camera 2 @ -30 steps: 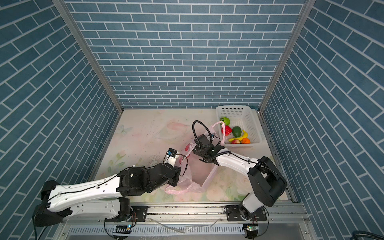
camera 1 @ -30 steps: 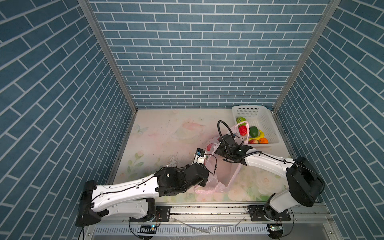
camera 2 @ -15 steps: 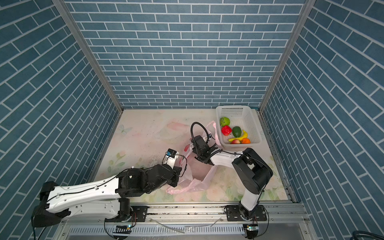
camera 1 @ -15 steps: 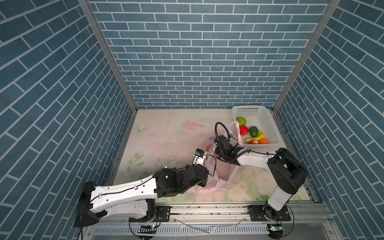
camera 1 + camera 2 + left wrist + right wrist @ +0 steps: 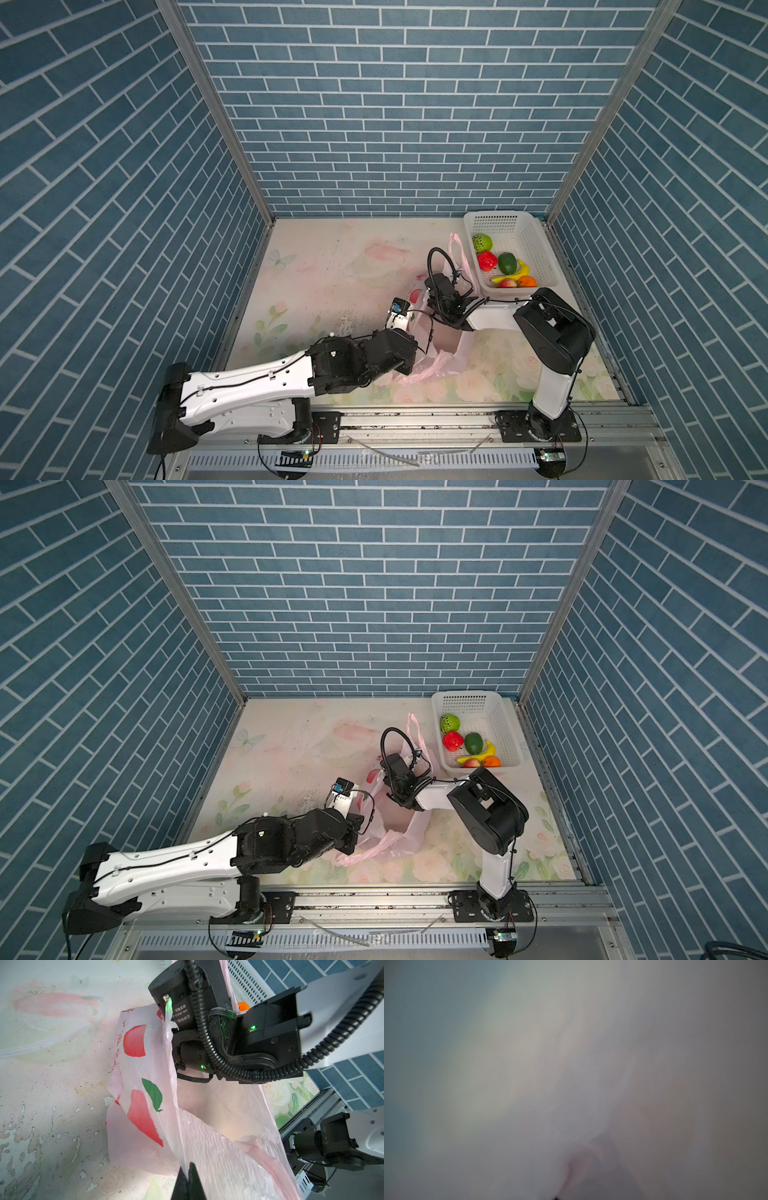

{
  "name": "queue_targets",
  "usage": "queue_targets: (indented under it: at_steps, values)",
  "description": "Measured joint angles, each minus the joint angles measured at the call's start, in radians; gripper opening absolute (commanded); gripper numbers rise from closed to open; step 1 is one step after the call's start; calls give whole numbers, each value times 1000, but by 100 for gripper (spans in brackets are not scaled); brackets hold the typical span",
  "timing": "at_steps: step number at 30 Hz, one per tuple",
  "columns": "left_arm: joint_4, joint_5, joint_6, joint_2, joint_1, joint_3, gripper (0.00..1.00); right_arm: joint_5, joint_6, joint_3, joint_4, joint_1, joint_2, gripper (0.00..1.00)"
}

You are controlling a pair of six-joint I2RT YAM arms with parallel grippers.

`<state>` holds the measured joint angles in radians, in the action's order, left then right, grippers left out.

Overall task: Untie the knot of the plastic bag and take out the fruit
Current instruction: Pick up the fruit from the plastic bag.

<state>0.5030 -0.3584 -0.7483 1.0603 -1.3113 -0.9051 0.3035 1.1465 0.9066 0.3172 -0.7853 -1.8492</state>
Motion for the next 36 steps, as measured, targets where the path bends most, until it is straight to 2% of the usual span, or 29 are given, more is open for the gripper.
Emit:
queue_targets:
  at_steps: [5, 16, 30, 36]
  values:
    - [-2, -10, 0, 0, -1, 10, 0, -8, -2, -42, 11, 0, 41, 35]
    - [-3, -73, 30, 0, 12, 26, 0, -48, -29, -90, -131, -28, 310, 35]
    - [6, -148, 68, 16, 38, 5, 0, -122, -65, -86, -496, -116, 510, 36]
    - [32, -173, 69, 17, 39, 0, 0, -135, -105, -31, -681, -147, 595, 36]
